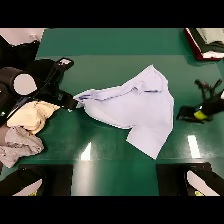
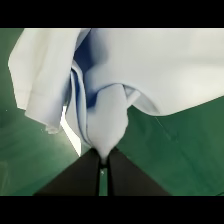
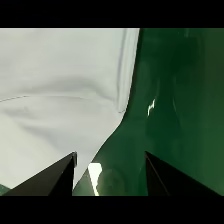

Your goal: Fold the shirts.

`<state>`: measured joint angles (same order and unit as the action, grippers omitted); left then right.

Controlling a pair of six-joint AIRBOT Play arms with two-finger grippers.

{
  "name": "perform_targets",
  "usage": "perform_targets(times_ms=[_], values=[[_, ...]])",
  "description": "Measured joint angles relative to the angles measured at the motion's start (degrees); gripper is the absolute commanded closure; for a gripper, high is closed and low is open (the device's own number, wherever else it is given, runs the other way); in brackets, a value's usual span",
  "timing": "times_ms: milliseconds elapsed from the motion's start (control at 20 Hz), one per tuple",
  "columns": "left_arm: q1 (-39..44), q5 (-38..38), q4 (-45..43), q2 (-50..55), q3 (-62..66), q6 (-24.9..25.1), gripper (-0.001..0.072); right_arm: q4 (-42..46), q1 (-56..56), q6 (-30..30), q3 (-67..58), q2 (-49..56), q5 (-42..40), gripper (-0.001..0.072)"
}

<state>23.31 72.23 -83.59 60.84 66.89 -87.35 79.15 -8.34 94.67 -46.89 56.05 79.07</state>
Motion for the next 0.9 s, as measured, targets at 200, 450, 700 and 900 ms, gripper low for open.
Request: perform_targets(times_ms=[200, 450, 700, 900], values=[[0.0, 0.11, 0.0, -0.31, 0.0, -0.55, 0.0678, -1.07, -0.98, 0.61, 7.3, 0.52, -6.6, 0.0232], [0.0, 0.94, 0.0, -0.37, 0.0, -1.07, 0.0678, -2.51, 0.94, 0.81, 9.55, 4.35, -12.87, 0.0233], [0.0, 1.2, 0.02, -0.37, 0.0, -1.29, 0.0678, -3.52, 1.88, 1.66, 9.79, 7.67, -16.33, 0.0535], [0.0, 1.44, 0.07, -0.37, 0.09, -1.33, 0.0678, -3.48, 2.1, 1.64, 10.08, 7.63, -19.06, 0.0695]])
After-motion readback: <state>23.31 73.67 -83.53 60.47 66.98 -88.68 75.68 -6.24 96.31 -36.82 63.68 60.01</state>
